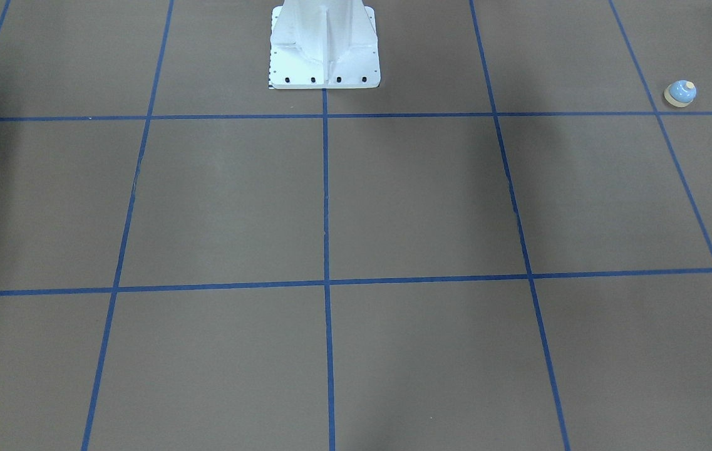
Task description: Place and press bell with both arms
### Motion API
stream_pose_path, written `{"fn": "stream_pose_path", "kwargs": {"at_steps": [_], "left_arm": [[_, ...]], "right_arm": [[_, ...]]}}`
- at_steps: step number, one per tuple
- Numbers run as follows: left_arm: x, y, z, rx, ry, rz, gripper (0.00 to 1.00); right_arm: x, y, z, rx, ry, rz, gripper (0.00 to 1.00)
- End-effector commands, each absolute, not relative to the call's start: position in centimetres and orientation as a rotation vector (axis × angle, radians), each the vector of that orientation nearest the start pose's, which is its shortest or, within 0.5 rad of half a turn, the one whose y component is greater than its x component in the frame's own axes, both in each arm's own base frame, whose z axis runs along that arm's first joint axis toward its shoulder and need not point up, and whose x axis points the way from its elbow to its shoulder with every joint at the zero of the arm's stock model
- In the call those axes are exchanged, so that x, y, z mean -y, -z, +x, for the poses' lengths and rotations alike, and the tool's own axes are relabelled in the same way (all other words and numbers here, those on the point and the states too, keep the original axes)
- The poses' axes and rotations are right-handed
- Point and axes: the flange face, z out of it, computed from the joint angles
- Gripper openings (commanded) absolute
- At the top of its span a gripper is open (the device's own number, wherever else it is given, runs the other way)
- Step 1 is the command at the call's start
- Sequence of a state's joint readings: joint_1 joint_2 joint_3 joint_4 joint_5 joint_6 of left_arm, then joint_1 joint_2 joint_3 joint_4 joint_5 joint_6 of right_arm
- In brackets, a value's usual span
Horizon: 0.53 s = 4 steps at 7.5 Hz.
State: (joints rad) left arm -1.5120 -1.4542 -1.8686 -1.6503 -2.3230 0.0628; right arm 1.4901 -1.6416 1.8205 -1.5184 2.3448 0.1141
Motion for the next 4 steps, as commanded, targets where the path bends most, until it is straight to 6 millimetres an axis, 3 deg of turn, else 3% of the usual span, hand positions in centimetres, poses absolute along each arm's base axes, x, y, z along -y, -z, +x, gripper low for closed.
{"fn": "stream_pose_path", "kwargs": {"at_steps": [1, 2, 3, 4], "left_arm": [[44.7, -56.4, -1.8, -0.756, -0.244, 0.214, 1.00], [43.4, -57.9, -1.3, -0.757, -0.250, 0.183, 1.00], [40.4, -60.3, -1.1, -0.757, -0.267, 0.176, 1.00], [36.9, -62.7, -0.4, -0.755, -0.289, 0.182, 1.00]], "right_arm": [[47.2, -53.9, 1.4, 0.846, 0.097, 0.195, 1.00], [46.8, -53.7, 0.6, 0.851, 0.111, 0.206, 1.00], [49.0, -51.4, -4.8, 0.828, 0.099, 0.166, 1.00], [49.0, -49.3, -7.9, 0.794, 0.056, 0.160, 1.00]]}}
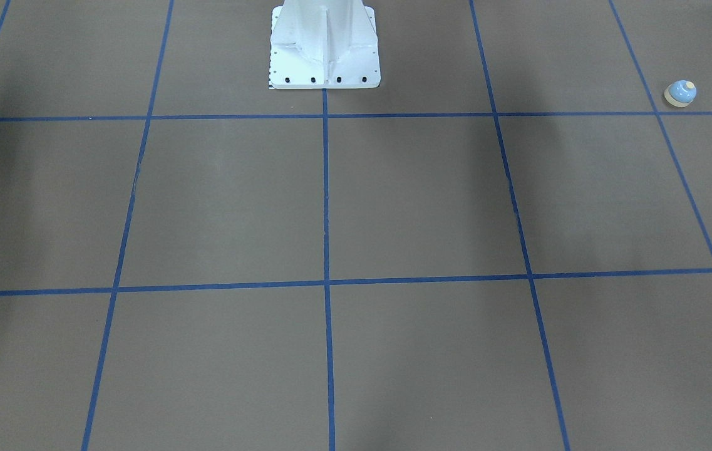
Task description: Place and press bell with both arms
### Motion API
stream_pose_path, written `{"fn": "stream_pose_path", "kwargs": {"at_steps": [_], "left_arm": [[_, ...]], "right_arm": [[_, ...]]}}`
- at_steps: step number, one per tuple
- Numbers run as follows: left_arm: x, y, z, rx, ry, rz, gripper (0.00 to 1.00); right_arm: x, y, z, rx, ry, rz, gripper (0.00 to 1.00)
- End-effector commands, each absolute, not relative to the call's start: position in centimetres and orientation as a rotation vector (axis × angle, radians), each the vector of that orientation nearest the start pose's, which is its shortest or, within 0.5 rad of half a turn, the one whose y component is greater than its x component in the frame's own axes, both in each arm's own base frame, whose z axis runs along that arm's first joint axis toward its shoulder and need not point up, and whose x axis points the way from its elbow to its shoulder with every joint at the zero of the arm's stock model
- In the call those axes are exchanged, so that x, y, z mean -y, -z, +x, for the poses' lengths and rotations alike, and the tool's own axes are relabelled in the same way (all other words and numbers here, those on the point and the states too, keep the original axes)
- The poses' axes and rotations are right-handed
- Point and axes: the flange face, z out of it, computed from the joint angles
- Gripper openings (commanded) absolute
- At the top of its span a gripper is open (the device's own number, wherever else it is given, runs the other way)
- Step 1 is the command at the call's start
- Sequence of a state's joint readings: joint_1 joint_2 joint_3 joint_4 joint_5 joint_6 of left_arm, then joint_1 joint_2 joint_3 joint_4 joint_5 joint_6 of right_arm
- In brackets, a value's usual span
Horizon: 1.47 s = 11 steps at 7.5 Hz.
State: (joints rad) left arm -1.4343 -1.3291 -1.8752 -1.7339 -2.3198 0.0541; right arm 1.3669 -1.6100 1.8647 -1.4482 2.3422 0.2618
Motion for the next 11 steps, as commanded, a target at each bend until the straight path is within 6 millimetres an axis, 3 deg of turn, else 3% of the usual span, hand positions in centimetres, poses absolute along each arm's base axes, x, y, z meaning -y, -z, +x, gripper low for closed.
{"fn": "stream_pose_path", "kwargs": {"at_steps": [1, 3, 5, 7, 9, 11], "left_arm": [[33.3, -64.8, -0.2, -0.755, -0.294, 0.153, 1.00], [27.6, -68.7, 0.9, -0.714, -0.339, 0.022, 1.00], [24.3, -73.4, 1.3, -0.689, -0.359, -0.104, 1.00], [22.6, -76.9, 1.5, -0.680, -0.368, -0.187, 1.00], [22.3, -77.7, 2.4, -0.708, -0.388, -0.221, 1.00], [23.4, -77.5, 4.2, -0.760, -0.416, -0.234, 1.00]], "right_arm": [[48.6, -48.3, -8.4, 0.805, 0.061, 0.166, 1.00], [48.3, -48.4, -9.2, 0.800, 0.078, 0.160, 1.00], [48.3, -48.4, -9.2, 0.799, 0.083, 0.162, 1.00], [48.3, -48.4, -9.5, 0.800, 0.087, 0.160, 1.00], [48.3, -48.5, -9.5, 0.798, 0.088, 0.159, 1.00], [48.3, -48.5, -9.7, 0.797, 0.090, 0.158, 1.00]]}}
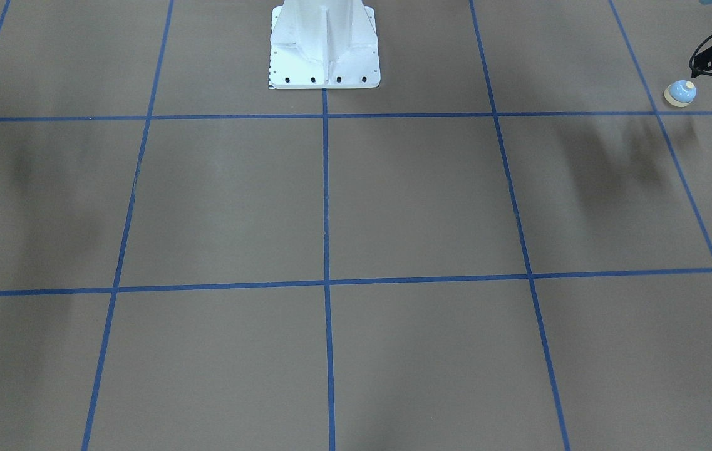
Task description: Place and press bell with both arms
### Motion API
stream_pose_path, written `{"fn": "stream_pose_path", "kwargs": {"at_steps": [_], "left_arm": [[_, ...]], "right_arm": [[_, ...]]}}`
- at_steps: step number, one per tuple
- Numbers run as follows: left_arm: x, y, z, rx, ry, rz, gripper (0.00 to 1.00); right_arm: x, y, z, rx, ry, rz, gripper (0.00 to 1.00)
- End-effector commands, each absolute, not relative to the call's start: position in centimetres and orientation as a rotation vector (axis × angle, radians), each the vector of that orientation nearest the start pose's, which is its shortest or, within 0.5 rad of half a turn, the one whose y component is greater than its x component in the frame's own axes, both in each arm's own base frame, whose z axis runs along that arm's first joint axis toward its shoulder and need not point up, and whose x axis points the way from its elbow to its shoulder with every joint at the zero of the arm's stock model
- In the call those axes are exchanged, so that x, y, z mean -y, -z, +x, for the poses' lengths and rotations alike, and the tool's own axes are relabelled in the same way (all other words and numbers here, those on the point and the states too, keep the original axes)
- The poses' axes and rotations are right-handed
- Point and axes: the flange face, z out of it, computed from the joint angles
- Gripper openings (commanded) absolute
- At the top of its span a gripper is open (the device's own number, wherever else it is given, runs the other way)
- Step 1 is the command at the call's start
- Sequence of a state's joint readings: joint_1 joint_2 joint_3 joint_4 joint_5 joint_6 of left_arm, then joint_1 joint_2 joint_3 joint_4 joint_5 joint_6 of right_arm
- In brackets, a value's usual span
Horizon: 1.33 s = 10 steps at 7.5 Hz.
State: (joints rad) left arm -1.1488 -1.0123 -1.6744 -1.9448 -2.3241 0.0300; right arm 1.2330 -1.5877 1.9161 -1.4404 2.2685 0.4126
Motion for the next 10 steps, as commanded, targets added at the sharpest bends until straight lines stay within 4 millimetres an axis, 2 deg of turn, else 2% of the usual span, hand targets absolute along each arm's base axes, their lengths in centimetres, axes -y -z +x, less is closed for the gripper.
{"fn": "stream_pose_path", "kwargs": {"at_steps": [1, 2, 3, 4, 10], "left_arm": [[24.0, -77.6, 5.2, -0.781, -0.423, -0.253, 1.00], [25.0, -77.8, 7.3, -0.763, -0.415, -0.291, 1.00], [25.5, -79.2, 9.8, -0.731, -0.436, -0.342, 1.00], [25.7, -80.2, 10.2, -0.712, -0.442, -0.354, 1.00], [24.1, -81.2, 9.3, -0.664, -0.456, -0.373, 1.00]], "right_arm": [[48.3, -48.5, -9.7, 0.798, 0.091, 0.159, 1.00], [48.3, -48.5, -9.8, 0.799, 0.092, 0.157, 1.00], [48.3, -48.5, -9.8, 0.797, 0.092, 0.157, 1.00], [48.3, -48.6, -9.8, 0.795, 0.091, 0.157, 1.00], [48.2, -48.5, -9.7, 0.796, 0.092, 0.159, 1.00]]}}
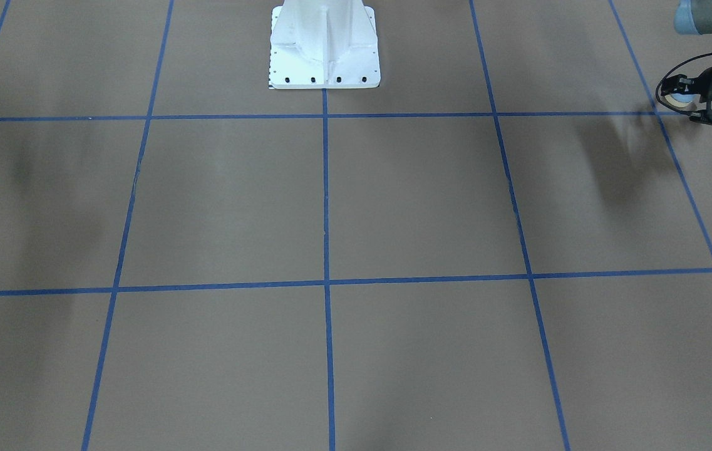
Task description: Place and press bell with both arms
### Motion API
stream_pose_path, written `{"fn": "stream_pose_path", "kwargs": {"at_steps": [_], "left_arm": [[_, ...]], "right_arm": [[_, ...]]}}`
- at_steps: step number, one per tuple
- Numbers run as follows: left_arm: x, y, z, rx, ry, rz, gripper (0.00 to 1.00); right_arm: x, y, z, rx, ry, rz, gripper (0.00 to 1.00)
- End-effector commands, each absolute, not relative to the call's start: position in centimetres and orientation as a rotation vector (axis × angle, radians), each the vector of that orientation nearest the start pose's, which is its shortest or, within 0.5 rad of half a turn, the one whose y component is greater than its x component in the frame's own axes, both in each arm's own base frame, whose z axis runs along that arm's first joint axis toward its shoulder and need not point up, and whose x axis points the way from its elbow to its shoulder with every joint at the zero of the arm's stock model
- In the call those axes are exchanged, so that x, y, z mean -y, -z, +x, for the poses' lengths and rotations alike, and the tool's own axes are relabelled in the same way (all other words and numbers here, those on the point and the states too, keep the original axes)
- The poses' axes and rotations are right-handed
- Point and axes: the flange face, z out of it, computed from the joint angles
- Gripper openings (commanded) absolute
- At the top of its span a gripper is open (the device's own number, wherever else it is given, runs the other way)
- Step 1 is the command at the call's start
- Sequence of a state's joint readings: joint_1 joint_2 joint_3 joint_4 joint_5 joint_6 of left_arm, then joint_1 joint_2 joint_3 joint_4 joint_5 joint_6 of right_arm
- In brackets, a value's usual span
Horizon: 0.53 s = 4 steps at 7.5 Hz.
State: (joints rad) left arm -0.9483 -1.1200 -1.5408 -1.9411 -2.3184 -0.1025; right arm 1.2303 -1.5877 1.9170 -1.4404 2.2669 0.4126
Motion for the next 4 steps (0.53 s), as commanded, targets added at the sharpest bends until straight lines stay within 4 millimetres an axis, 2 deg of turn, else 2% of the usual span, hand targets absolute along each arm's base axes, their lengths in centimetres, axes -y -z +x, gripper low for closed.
{"fn": "stream_pose_path", "kwargs": {"at_steps": [1, 3, 4], "left_arm": [[23.99, -81.20, 9.43, -0.662, -0.460, -0.376, 1.00], [23.92, -81.06, 9.53, -0.668, -0.470, -0.366, 0.98], [23.92, -81.06, 9.53, -0.668, -0.470, -0.366, 0.93]], "right_arm": [[48.28, -48.39, -9.74, 0.798, 0.093, 0.160, 1.00], [48.29, -48.39, -9.74, 0.797, 0.092, 0.161, 1.00], [48.28, -48.32, -9.73, 0.797, 0.093, 0.162, 1.00]]}}
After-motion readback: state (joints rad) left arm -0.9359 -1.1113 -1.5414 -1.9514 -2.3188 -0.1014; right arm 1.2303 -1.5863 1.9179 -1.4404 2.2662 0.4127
